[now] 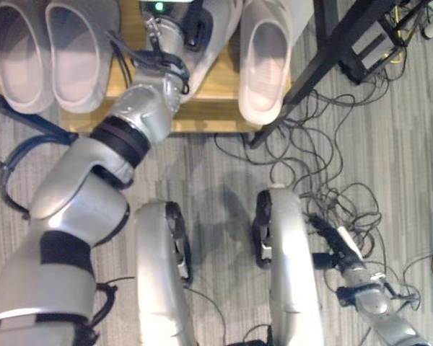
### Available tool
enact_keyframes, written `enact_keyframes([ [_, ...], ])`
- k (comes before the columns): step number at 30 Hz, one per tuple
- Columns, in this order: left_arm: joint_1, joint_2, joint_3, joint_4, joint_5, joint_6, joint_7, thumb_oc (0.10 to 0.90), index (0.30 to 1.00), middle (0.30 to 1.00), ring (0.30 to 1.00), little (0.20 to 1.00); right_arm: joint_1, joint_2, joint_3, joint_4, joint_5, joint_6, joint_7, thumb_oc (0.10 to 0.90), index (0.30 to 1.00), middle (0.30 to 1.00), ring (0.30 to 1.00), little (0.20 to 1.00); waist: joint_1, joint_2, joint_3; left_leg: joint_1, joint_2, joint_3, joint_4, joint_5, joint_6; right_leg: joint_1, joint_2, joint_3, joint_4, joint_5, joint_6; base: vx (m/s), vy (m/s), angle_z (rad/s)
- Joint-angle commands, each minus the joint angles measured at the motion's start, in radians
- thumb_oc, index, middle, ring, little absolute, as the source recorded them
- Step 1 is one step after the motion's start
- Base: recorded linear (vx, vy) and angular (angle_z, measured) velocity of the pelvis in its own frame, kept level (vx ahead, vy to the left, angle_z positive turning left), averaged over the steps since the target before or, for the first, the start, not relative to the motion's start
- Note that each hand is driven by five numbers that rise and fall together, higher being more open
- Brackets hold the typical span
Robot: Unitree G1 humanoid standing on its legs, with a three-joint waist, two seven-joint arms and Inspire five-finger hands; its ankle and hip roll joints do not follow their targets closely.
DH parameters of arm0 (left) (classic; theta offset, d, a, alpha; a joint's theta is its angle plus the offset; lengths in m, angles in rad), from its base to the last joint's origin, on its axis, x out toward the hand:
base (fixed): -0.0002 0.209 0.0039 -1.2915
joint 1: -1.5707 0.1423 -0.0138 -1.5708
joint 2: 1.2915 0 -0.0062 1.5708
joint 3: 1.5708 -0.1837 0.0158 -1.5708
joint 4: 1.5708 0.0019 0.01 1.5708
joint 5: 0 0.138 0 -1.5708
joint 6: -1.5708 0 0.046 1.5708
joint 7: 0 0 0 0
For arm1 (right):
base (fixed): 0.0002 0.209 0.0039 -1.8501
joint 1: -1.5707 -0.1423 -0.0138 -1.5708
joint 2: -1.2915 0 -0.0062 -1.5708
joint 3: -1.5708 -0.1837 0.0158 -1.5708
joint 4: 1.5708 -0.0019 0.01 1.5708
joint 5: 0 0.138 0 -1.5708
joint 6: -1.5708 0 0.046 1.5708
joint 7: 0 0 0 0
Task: Arrange the slippers neatly on the shoe rack.
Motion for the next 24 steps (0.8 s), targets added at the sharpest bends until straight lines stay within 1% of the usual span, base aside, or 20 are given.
enact_keyframes([
  [1,-0.221,0.008,-0.01,0.072,-0.009,-0.039,0.014,0.8,0.9,0.9,0.9,0.9,0.023,-0.034,-0.075,-0.113,-0.021,-0.035,-0.015,0.8,0.9,0.9,0.9,0.9,0.009,0.008,-0.021,0.063,-0.013,-0.135,0.04,-0.067,0.064,0.064,-0.026,0.046,0.034,-0.028,-0.084,-0.03,-0.062,0.13],
  [4,-0.238,-0.004,-0.021,0.075,-0.035,-0.05,0.007,0.8,0.9,0.9,0.9,0.9,0.023,-0.028,-0.051,-0.09,-0.034,-0.026,-0.01,0.8,0.9,0.9,0.9,0.9,0.009,0.003,-0.021,0.063,-0.022,-0.126,0.032,-0.059,0.059,0.064,-0.03,0.061,0.056,-0.04,-0.092,-0.04,-0.056,0.17],
  [11,-0.257,-0.024,-0.031,0.054,-0.062,-0.068,0.01,0.8,0.9,0.9,0.9,0.9,0.027,-0.024,-0.018,-0.06,-0.018,-0.022,0.014,0.8,0.9,0.9,0.9,0.9,0.019,-0.011,-0.021,0.063,-0.041,-0.118,0.008,-0.044,0.049,0.064,-0.033,0.096,0.078,-0.05,-0.104,-0.03,-0.039,0.13],
  [17,-0.25,-0.018,-0.019,0.009,-0.082,-0.076,0.009,0.8,0.9,0.9,0.9,0.9,0.031,-0.016,-0.01,-0.044,-0.004,-0.023,0.029,0.8,0.9,0.9,0.9,0.9,0.031,-0.011,-0.021,0.063,-0.043,-0.127,0.014,-0.049,0.045,0.064,-0.034,0.101,0.098,-0.056,-0.105,-0.01,-0.014,0.06],
  [20,-0.234,-0.029,0.005,0.015,-0.113,-0.078,-0.009,0.8,0.9,0.9,0.9,0.9,0.026,-0.007,-0.002,-0.036,0.001,-0.013,0.037,0.8,0.9,0.9,0.9,0.9,0.037,-0.015,-0.021,0.063,-0.045,-0.128,0.022,-0.052,0.042,0.064,-0.033,0.106,0.111,-0.056,-0.104,0.0,0.0,0.0],
  [24,-0.233,-0.024,0.008,0.033,-0.119,-0.077,-0.021,0.8,0.9,0.9,0.9,0.9,0.005,-0.002,0.019,-0.008,0.0,-0.004,0.047,0.8,0.9,0.9,0.9,0.9,0.046,-0.012,-0.021,0.063,-0.049,-0.137,0.04,-0.059,0.035,0.064,-0.029,0.111,0.137,-0.062,-0.104,0.02,-0.027,0.04],
])
